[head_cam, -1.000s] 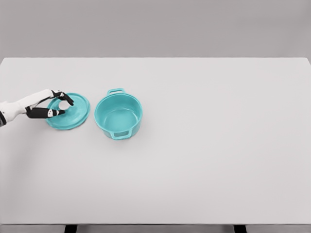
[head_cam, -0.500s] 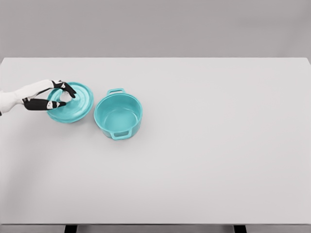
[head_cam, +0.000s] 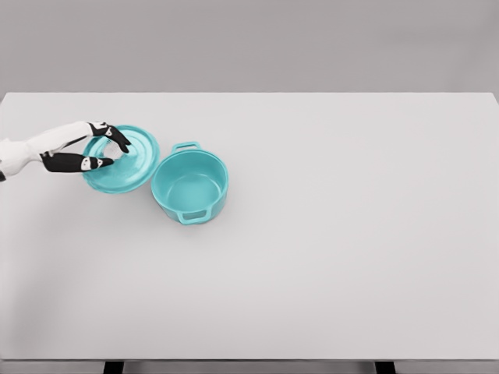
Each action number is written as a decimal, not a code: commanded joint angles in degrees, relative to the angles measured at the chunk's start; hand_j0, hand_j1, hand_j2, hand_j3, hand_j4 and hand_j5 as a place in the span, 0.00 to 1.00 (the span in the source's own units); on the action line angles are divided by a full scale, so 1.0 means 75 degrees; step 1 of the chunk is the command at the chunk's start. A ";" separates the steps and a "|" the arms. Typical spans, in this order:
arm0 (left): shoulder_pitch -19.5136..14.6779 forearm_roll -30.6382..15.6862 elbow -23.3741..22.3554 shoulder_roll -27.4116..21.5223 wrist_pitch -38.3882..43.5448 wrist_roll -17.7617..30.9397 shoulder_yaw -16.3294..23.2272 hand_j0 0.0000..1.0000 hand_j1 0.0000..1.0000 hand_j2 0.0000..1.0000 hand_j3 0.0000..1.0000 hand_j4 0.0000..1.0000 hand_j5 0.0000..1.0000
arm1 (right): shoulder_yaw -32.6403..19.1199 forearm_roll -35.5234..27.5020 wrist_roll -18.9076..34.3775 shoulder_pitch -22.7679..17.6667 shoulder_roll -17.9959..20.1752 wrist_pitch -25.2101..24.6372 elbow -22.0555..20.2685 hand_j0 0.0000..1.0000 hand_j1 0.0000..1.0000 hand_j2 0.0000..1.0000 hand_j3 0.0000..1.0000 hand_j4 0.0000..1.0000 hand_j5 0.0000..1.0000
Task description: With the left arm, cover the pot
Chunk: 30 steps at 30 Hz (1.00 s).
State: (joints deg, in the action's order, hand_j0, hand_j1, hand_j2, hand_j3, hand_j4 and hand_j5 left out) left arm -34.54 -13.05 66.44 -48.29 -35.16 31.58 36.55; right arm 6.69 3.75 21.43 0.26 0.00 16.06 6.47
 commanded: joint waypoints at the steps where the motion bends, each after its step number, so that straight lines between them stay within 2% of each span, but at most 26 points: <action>1: -0.0012 -0.0064 0.0095 -0.0007 0.0021 -0.0003 -0.0010 0.54 0.54 0.54 0.54 0.54 0.54 | -0.0001 0.0004 0.0003 0.0000 0.0001 0.0004 0.0004 1.00 1.00 1.00 1.00 1.00 1.00; 15: 0.0000 0.0065 0.0564 0.0017 0.0021 -0.0015 0.0084 0.54 0.54 0.54 0.54 0.54 0.54 | -0.0001 0.0004 0.0003 0.0000 0.0001 0.0004 -0.0008 1.00 1.00 1.00 1.00 1.00 1.00; 20: -0.0023 0.0299 0.0646 0.0064 0.0021 0.0008 0.0084 0.54 0.54 0.54 0.54 0.54 0.54 | -0.0001 0.0004 0.0003 -0.0012 0.0001 0.0004 0.0004 1.00 1.00 1.00 1.00 1.00 1.00; 30: -0.0059 0.0487 0.0693 0.0450 0.0021 -0.0015 0.0295 0.54 0.54 0.54 0.54 0.54 0.54 | -0.0001 0.0004 0.0003 0.0000 0.0001 0.0004 0.0004 1.00 1.00 1.00 1.00 1.00 1.00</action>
State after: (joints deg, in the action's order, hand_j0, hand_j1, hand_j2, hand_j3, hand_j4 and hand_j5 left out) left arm -34.98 -9.52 71.55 -45.63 -35.16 31.55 38.60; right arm 6.69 3.75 21.43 0.26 0.00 16.06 6.46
